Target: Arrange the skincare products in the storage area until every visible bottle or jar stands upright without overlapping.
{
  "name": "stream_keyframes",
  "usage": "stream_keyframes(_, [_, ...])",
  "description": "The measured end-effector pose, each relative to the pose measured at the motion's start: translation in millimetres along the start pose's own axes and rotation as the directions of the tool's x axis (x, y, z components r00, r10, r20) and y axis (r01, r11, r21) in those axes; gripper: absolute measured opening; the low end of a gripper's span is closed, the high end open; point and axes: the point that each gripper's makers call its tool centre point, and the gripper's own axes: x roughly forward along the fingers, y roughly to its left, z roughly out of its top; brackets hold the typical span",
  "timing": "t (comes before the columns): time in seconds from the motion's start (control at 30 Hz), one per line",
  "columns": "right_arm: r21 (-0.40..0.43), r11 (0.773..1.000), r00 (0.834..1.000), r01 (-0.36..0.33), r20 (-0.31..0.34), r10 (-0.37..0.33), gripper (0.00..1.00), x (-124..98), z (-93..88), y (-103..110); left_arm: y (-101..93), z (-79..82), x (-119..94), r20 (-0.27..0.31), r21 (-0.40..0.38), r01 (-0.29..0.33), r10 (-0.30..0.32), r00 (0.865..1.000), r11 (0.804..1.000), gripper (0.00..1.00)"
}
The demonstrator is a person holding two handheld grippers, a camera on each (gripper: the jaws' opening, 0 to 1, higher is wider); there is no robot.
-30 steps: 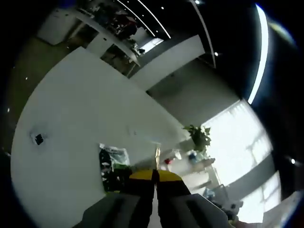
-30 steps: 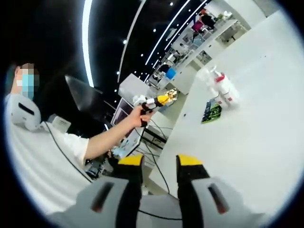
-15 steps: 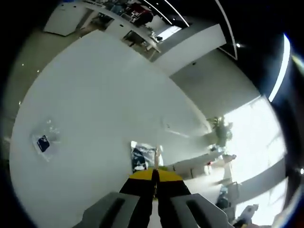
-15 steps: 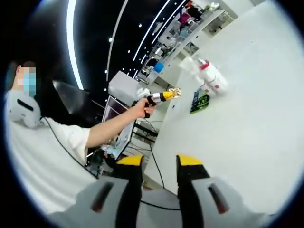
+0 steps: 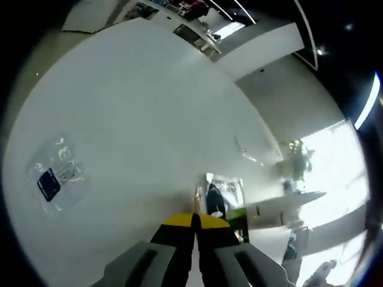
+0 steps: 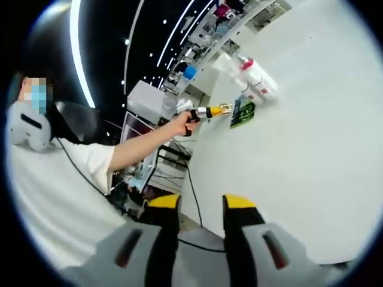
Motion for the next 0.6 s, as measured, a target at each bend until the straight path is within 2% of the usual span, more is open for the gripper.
stream_keyframes(0.13, [0.016, 1.000, 1.000, 0.001, 0.012, -0.002, 0.29, 3, 3.2, -4, 9.6, 8.6, 7, -0.003, 0.002, -0.003, 0.003, 1.000, 1.000, 0.01])
stream_keyframes(0.27, [0.024, 1.000, 1.000, -0.001, 0.019, 0.001, 0.29, 6, 4.8, -4, 19.2, 9.1, 10, -0.027, 0.018, -0.035, 0.035, 0.999, 0.999, 0.01])
stream_keyframes(0.3, [0.025, 1.000, 1.000, 0.000, 0.016, -0.001, 0.29, 7, 3.8, -5, 12.9, 3.2, 9, -0.030, 0.032, -0.041, 0.042, 0.999, 0.999, 0.01])
stream_keyframes(0.37, [0.027, 1.000, 1.000, 0.007, -0.001, -0.007, 0.29, 8, -1.3, -8, 17.6, 3.5, 10, -0.045, 0.035, -0.062, 0.063, 0.997, 0.997, 0.01])
stream_keyframes(0.43, [0.028, 1.000, 1.000, 0.012, -0.009, -0.012, 0.29, 8, -3.9, -8, 20.5, 3.3, 12, -0.063, 0.069, -0.079, 0.084, 0.995, 0.994, 0.02])
stream_keyframes(0.5, [0.038, 0.999, 1.000, 0.017, -0.005, -0.017, 0.29, 5, -5.6, -10, 25.8, 2.9, 12, -0.084, 0.148, -0.125, 0.138, 0.987, 0.981, 0.02])
stream_keyframes(0.53, [0.041, 0.999, 1.000, 0.018, -0.003, -0.018, 0.29, 5, -5.7, -11, 21.2, 4.5, 13, -0.084, 0.146, -0.112, 0.125, 0.989, 0.983, 0.02])
stream_keyframes(0.6, [0.041, 0.999, 1.000, 0.020, -0.002, -0.020, 0.29, 4, -5.8, -11, 19.8, 4.9, 14, -0.094, 0.156, -0.121, 0.137, 0.986, 0.980, 0.02])
